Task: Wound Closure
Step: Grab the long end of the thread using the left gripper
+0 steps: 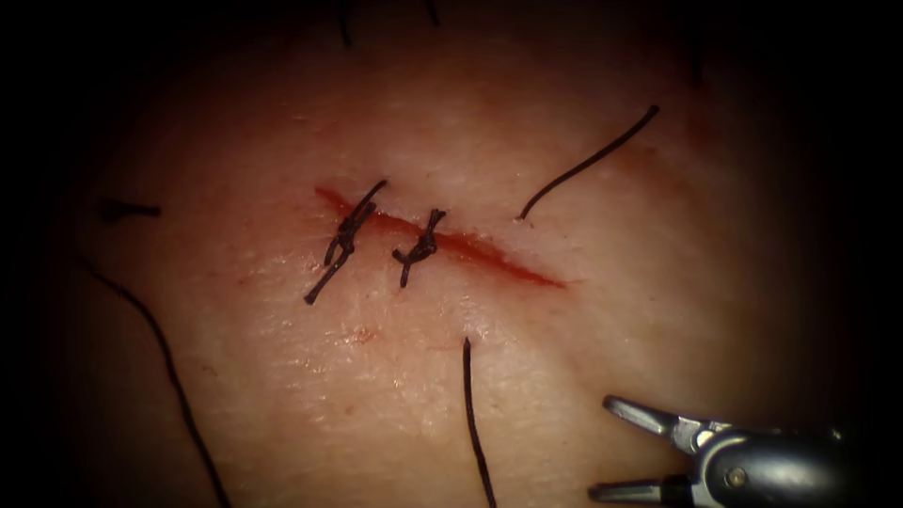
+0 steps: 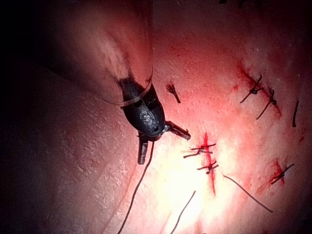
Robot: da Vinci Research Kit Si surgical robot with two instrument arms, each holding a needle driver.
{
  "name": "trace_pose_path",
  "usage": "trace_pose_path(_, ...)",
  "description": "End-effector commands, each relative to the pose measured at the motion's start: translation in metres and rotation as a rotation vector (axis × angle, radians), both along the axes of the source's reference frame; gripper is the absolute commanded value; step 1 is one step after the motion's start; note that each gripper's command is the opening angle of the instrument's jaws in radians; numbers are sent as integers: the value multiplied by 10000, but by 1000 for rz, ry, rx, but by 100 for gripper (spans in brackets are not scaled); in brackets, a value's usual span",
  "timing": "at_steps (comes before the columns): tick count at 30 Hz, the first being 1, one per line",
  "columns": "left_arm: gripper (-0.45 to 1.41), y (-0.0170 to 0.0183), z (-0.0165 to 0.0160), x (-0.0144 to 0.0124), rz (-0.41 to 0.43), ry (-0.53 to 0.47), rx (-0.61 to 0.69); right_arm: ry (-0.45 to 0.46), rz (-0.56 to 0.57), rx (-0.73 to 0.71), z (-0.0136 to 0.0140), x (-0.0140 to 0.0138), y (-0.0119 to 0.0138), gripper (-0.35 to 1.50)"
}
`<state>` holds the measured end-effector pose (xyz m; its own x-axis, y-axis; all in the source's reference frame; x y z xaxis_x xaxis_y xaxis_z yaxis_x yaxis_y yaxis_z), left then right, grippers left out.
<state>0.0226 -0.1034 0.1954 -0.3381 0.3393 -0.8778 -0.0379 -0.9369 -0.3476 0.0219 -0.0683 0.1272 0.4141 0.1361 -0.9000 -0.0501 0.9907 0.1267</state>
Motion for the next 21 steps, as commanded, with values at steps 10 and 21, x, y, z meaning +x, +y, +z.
trace_pose_path(10,136,-2,-10,-5,-41,136,183,-5,7,-1,10,2,0,148)
trace_pose_path(21,97,56,-96,-13,-147,124,4,-2,18,-1,15,2,5,148)
